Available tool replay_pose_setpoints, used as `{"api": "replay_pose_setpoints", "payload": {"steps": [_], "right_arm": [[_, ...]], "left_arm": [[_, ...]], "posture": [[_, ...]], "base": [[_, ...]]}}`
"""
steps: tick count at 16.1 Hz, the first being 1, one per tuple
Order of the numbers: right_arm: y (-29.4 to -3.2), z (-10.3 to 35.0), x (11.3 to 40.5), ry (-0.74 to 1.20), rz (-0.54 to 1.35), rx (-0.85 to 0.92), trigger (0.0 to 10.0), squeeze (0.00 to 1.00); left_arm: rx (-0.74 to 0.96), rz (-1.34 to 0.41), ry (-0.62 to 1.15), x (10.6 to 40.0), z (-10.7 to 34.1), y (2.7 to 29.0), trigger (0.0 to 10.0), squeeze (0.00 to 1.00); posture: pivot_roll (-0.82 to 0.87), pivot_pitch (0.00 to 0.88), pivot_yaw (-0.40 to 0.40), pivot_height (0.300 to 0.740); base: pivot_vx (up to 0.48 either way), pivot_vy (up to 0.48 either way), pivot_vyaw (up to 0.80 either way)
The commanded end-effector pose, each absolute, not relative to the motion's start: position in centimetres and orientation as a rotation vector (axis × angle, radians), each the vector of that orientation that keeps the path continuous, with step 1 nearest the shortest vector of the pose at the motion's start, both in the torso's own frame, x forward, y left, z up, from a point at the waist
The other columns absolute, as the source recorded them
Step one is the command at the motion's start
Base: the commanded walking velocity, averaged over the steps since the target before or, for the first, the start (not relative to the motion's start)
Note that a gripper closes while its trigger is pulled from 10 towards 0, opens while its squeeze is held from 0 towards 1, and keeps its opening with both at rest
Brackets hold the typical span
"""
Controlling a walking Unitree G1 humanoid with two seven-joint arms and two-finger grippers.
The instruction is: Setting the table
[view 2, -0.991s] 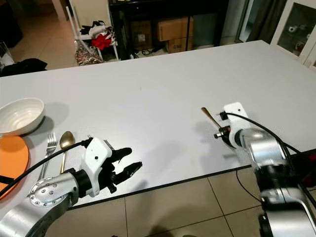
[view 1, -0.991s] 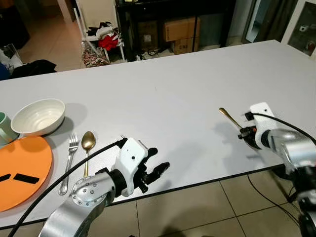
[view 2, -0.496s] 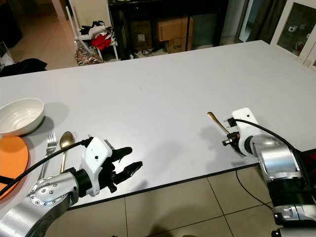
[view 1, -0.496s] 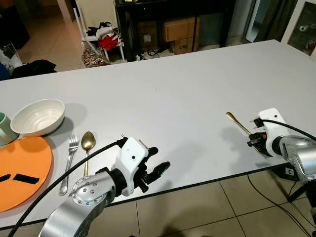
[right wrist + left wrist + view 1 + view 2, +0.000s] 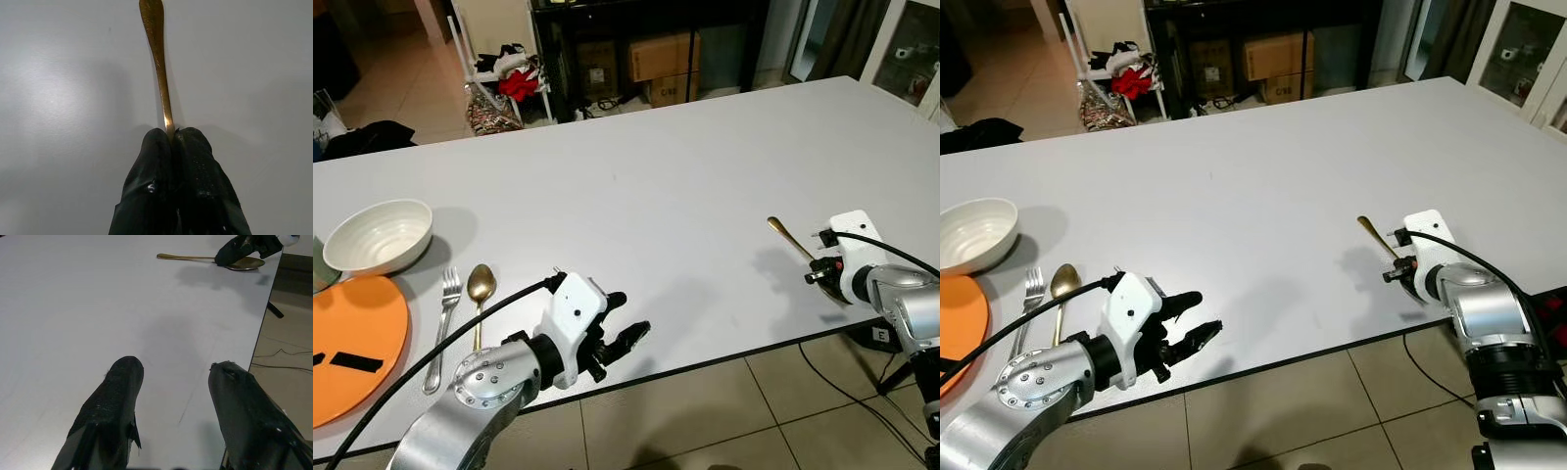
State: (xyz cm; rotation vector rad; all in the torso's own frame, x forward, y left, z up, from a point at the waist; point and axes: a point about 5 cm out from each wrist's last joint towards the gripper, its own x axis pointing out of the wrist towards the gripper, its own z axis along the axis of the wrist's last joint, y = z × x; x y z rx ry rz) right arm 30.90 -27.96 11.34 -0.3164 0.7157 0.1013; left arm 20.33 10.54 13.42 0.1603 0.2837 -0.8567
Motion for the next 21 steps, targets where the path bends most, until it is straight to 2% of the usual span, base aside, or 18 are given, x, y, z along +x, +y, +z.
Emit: {"api": "replay_pose_setpoints", "payload": {"steps": [1,6,15,21], "right_arm": [[-28.3,10.2,30.4,0.783,0.092,-0.323,10.0,0.0],[-27.8,10.3,31.2,0.738,0.121,-0.311,10.0,0.0],[-25.0,10.4,32.3,0.709,0.22,-0.295,10.0,0.0],[-23.6,10.3,32.1,0.74,0.218,-0.244,10.0,0.0]], "left_arm": [[0.177,-0.855,0.282,20.5,13.5,10.7,10.0,0.0],[0.177,-0.853,0.279,20.6,13.5,10.7,10.0,0.0],[0.177,-0.855,0.282,20.6,13.4,10.6,10.0,0.0],[0.175,-0.859,0.288,20.5,13.3,10.5,10.0,0.0]], "posture": [[-0.15,0.0,0.104,0.74],[-0.15,0.0,0.106,0.74],[-0.15,0.0,0.102,0.74],[-0.15,0.0,0.096,0.74]], "base": [[0.0,0.0,0.0],[0.0,0.0,0.0],[0.0,0.0,0.0],[0.0,0.0,0.0]]}}
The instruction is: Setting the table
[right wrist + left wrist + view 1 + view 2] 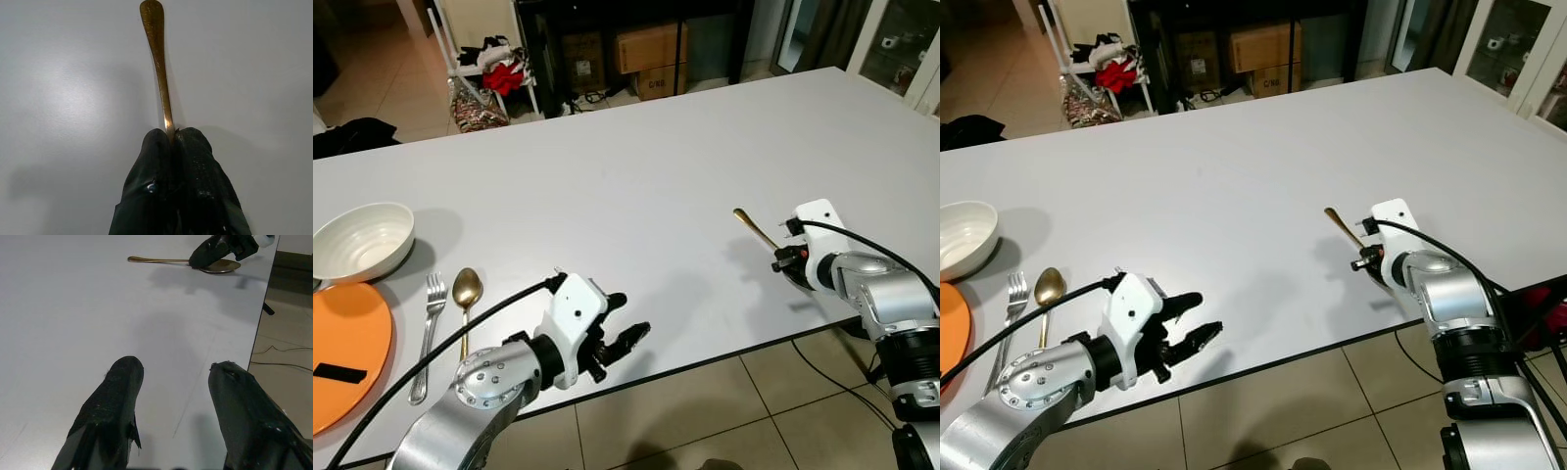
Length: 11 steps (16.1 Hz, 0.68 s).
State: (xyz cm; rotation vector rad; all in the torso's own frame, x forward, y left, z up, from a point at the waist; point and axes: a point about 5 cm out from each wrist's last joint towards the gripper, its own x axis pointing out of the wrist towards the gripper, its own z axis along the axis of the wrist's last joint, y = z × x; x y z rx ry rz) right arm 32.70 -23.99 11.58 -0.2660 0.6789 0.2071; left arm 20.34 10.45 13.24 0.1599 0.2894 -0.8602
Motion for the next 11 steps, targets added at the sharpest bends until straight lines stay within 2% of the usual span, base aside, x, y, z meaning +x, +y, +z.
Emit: {"api": "replay_pose_setpoints", "payload": {"steps": [1,3,4,5,6,10,11], "right_arm": [[-23.5,10.2,32.0,0.746,0.219,-0.238,10.0,0.0],[-23.5,10.1,31.9,0.757,0.218,-0.229,10.0,0.0],[-23.5,10.1,31.8,0.76,0.214,-0.224,10.0,0.36],[-23.6,10.1,31.8,0.763,0.206,-0.217,10.0,0.89],[-23.6,10.2,31.8,0.765,0.201,-0.215,10.0,1.0],[-23.7,11.5,31.8,0.736,0.183,-0.21,10.0,1.0],[-23.8,13.1,31.8,0.695,0.182,-0.195,10.0,1.0]], "left_arm": [[0.174,-0.86,0.288,20.5,13.3,10.5,10.0,0.0],[0.175,-0.863,0.288,20.5,13.3,10.5,10.0,0.0],[0.176,-0.864,0.288,20.5,13.3,10.5,10.0,0.0],[0.177,-0.865,0.288,20.6,13.3,10.5,10.0,0.0],[0.177,-0.865,0.287,20.6,13.3,10.5,10.0,0.0],[0.175,-0.856,0.276,20.7,13.5,10.6,10.0,0.0],[0.151,-0.84,0.252,20.9,13.9,10.7,10.0,0.0]], "posture": [[-0.15,0.0,0.096,0.74],[-0.15,0.0,0.096,0.74],[-0.15,0.0,0.096,0.74],[-0.15,0.0,0.099,0.74],[-0.15,0.0,0.099,0.74],[-0.15,0.0,0.099,0.74],[-0.15,0.0,0.092,0.74]], "base": [[0.0,0.0,0.0],[0.0,0.0,0.0],[0.0,0.0,0.0],[0.0,0.0,0.0],[0.0,0.0,0.0],[0.0,0.0,0.0],[0.0,0.0,0.0]]}}
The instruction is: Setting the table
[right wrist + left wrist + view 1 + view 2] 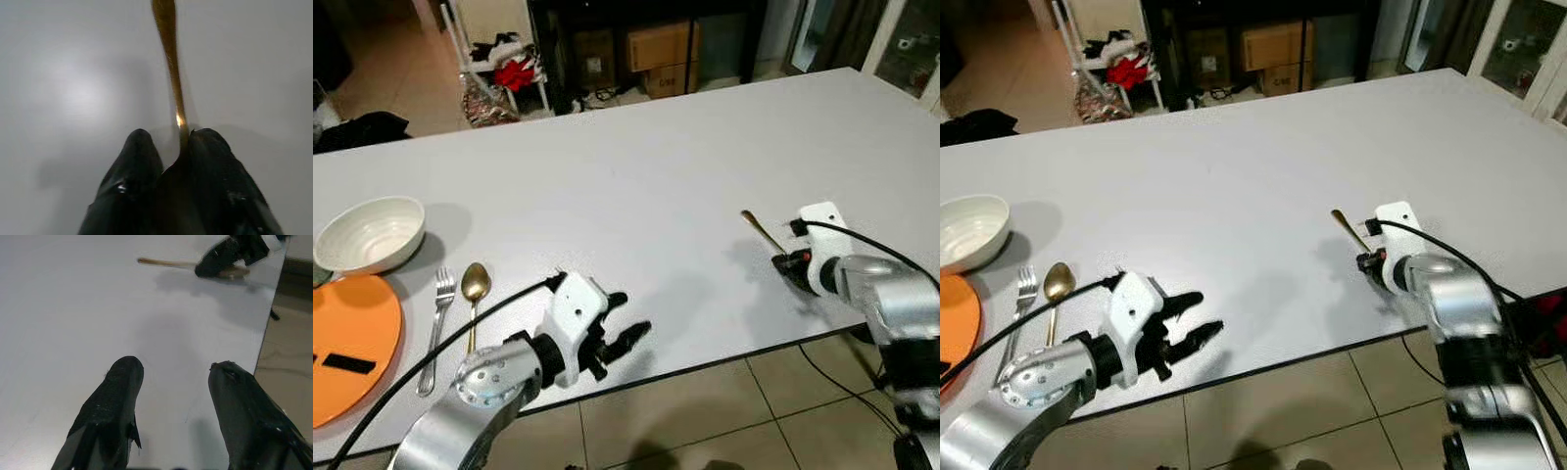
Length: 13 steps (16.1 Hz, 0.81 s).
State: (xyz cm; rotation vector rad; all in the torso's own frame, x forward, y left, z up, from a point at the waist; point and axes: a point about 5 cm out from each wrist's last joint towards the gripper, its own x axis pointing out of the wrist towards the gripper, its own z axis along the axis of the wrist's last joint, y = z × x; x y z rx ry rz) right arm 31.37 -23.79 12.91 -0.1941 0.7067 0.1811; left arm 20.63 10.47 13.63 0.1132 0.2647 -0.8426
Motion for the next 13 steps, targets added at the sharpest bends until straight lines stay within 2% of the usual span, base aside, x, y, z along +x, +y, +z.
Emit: {"api": "replay_pose_setpoints", "payload": {"steps": [1,3,5,7,8,9,11,13], "right_arm": [[-23.7,15.4,31.2,0.637,0.195,-0.176,10.0,1.0],[-23.4,18.2,29.4,0.578,0.226,-0.172,10.0,1.0],[-22.6,18.7,28.0,0.548,0.274,-0.229,10.0,1.0],[-20.2,19.2,27.4,0.346,0.349,-0.237,10.0,1.0],[-17.6,18.8,26.6,0.248,0.417,-0.204,10.0,1.0],[-16.1,18.3,26.0,0.205,0.45,-0.223,10.0,1.0],[-15.0,17.6,25.5,0.148,0.401,-0.161,10.0,1.0],[-13.9,17.2,24.2,0.088,0.411,-0.152,10.0,1.0]], "left_arm": [[0.08,-0.813,0.207,21.0,14.8,10.8,10.0,0.0],[0.015,-0.777,0.158,20.8,16.0,11.4,10.0,0.0],[0.002,-0.73,0.133,20.7,16.4,12.0,10.0,0.0],[0.005,-0.599,0.089,20.7,16.7,12.7,10.0,0.0],[0.029,-0.426,0.072,21.1,16.5,13.6,10.0,0.0],[0.049,-0.349,0.061,21.1,16.4,14.0,10.0,0.0],[0.058,-0.251,0.052,20.7,16.4,14.5,10.0,0.0],[0.137,-0.159,0.045,19.9,16.4,15.2,10.0,0.0]], "posture": [[-0.14,0.0,0.09,0.74],[-0.14,0.0,0.095,0.74],[-0.15,0.0,0.109,0.74],[-0.15,0.0,0.119,0.74],[-0.15,0.0,0.122,0.74],[-0.15,0.0,0.122,0.74],[-0.11,0.0,0.116,0.74],[-0.09,0.0,0.116,0.74]], "base": [[0.0,0.0,0.0],[0.0,0.0,0.0],[0.0,0.0,0.0],[0.0,0.0,0.0],[0.0,0.0,0.43],[0.0,0.0,0.8],[0.0,0.0,0.8],[0.0,0.0,0.8]]}}
